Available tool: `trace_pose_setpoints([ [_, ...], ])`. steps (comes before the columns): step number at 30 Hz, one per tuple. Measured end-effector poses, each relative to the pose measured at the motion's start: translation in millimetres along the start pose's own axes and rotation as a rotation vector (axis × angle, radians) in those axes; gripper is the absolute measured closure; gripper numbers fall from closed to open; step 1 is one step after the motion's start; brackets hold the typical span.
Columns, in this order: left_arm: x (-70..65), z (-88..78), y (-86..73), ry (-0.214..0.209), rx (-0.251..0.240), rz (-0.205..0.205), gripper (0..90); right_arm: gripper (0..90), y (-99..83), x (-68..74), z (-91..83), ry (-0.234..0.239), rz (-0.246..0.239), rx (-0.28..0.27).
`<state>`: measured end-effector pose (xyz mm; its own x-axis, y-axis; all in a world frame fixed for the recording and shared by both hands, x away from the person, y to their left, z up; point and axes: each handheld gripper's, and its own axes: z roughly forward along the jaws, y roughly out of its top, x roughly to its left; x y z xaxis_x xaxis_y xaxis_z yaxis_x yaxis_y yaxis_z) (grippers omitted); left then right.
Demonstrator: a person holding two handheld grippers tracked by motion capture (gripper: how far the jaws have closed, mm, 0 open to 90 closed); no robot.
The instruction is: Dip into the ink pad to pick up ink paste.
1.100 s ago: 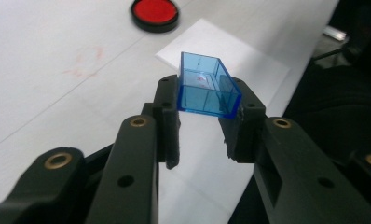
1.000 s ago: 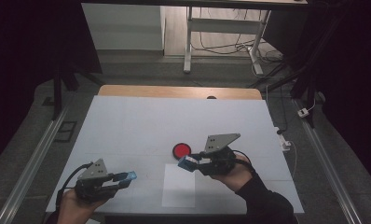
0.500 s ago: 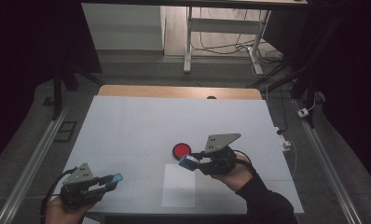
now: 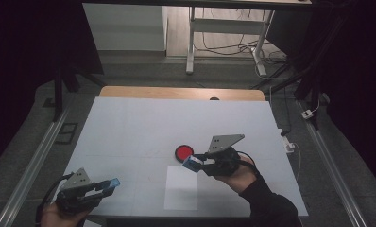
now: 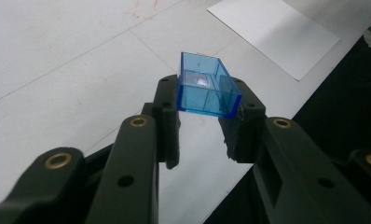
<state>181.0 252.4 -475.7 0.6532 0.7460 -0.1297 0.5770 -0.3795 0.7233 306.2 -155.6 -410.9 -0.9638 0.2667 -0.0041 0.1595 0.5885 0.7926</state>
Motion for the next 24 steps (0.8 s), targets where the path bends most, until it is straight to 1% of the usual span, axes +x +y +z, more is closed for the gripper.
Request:
trace_pose_setpoints([
  [3,0.9,0.0,-0.2,-0.007,-0.002,-0.011,68.4,69.6,-0.5,-2.9,1.4,-0.006,0.015,-0.005],
  [5,0.9,0.3,-0.1,-0.007,0.002,-0.01,68.5,69.7,-1.5,-4.4,3.4,-0.013,0.026,0.001],
  [8,0.6,0.8,0.2,-0.009,0.007,-0.008,68.4,69.6,-2.6,-7.2,7.2,-0.019,0.028,0.016],
  [16,1.5,0.7,0.0,-0.012,0.005,-0.013,68.5,69.6,-2.1,-16.2,17.1,-0.037,0.069,0.025],
  [24,1.1,0.9,0.1,-0.009,0.007,-0.01,68.5,69.6,-3.0,-26.5,27.6,-0.062,0.082,0.049],
])
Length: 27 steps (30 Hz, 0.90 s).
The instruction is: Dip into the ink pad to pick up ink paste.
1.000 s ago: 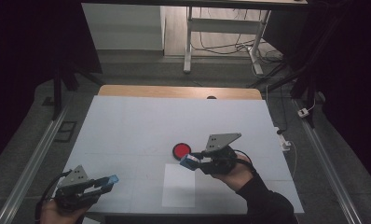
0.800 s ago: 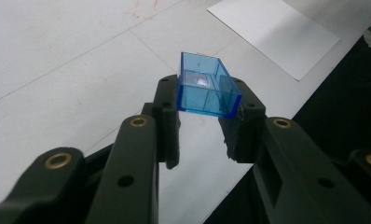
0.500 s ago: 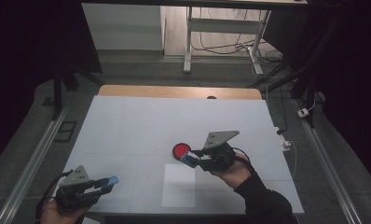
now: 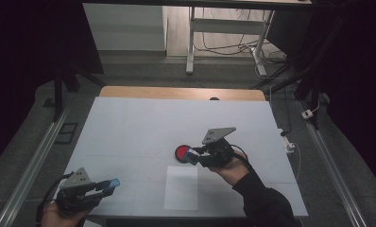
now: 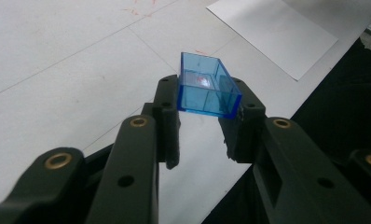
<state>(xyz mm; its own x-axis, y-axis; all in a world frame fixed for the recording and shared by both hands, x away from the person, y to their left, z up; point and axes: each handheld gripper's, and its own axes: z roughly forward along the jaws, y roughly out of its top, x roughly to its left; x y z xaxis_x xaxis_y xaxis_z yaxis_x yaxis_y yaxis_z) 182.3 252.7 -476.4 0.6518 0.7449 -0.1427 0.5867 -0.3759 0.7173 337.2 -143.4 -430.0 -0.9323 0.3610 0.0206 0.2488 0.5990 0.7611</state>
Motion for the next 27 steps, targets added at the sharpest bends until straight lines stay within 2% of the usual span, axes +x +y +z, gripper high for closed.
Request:
trace_pose_setpoints([
  [18,-0.6,0.1,-0.1,0.003,0.002,0.006,68.5,69.7,5.0,-22.4,36.1,-0.046,0.048,0.063],
  [27,-0.8,0.3,0.0,0.005,0.004,0.008,68.5,69.7,1.9,-37.2,53.0,-0.068,0.069,0.102],
])
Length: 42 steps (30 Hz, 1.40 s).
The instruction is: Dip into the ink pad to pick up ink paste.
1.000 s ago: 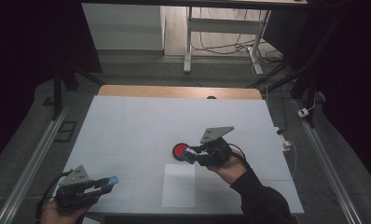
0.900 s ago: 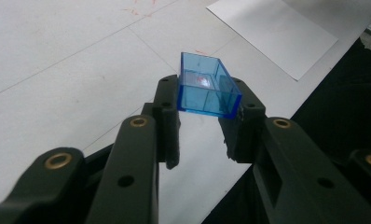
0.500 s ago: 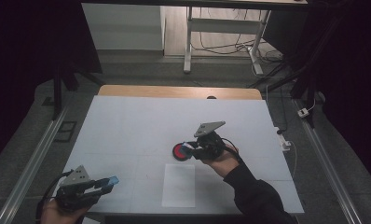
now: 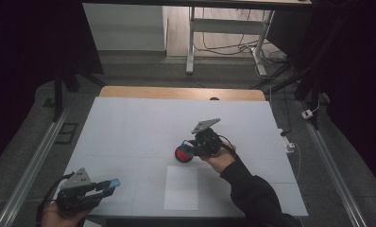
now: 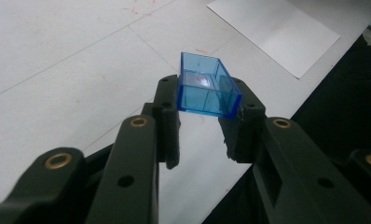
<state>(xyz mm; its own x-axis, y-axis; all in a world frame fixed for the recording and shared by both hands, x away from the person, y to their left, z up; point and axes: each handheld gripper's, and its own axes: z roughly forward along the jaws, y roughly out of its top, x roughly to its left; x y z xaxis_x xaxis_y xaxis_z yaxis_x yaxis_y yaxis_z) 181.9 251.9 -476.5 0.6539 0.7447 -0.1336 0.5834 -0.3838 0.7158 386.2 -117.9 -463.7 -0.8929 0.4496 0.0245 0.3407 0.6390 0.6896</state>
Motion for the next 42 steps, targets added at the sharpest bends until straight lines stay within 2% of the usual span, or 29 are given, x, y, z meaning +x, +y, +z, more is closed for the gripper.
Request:
trace_pose_setpoints([
  [9,0.2,-0.1,-0.1,-0.001,-0.001,0.0,68.5,69.7,0.4,-8.7,16.9,-0.01,0.009,0.042],
  [17,0.0,-0.1,-0.1,-0.002,-0.001,0.001,68.5,69.7,0.2,-10.9,25.6,-0.022,0.013,0.077],
  [23,0.1,0.1,0.0,-0.002,0.001,0.002,68.5,69.8,0.4,-11.9,27.7,-0.015,0.02,0.074],
  [30,0.0,0.2,0.1,-0.002,0.002,0.0,68.5,70.1,3.9,-10.6,30.4,-0.02,0.011,0.099],
  [35,0.3,0.2,0.0,-0.002,0.002,-0.002,68.5,70.3,5.5,-10.9,31.7,-0.02,0.027,0.106],
  [42,0.2,0.6,0.2,-0.001,0.004,-0.001,68.5,70.4,5.9,-5.2,32.6,-0.049,-0.006,0.108],
])
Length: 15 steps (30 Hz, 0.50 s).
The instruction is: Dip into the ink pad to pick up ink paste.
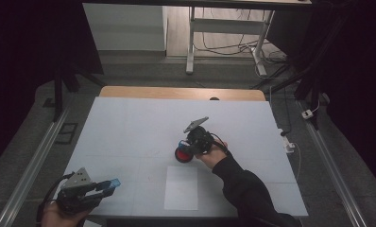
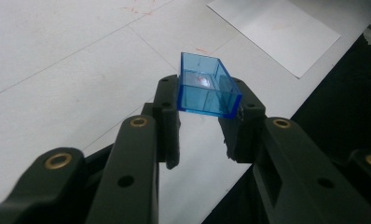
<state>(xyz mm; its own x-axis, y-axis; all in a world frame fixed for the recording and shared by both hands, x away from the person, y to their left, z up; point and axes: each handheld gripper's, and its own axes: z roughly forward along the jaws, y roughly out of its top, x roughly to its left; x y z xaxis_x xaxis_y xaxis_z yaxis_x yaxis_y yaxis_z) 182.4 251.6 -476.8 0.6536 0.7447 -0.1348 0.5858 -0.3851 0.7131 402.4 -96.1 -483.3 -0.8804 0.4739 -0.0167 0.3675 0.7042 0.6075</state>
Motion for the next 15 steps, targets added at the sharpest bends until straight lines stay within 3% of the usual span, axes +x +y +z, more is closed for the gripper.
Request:
trace_pose_setpoints([
  [13,-0.4,0.1,0.0,-0.002,0.001,0.0,68.5,70.3,-0.1,18.8,0.6,-0.107,-0.11,0.013],
  [15,-0.4,0.1,0.0,-0.002,0.001,0.002,68.5,70.3,-0.1,19.0,0.5,-0.111,-0.11,0.016],
])
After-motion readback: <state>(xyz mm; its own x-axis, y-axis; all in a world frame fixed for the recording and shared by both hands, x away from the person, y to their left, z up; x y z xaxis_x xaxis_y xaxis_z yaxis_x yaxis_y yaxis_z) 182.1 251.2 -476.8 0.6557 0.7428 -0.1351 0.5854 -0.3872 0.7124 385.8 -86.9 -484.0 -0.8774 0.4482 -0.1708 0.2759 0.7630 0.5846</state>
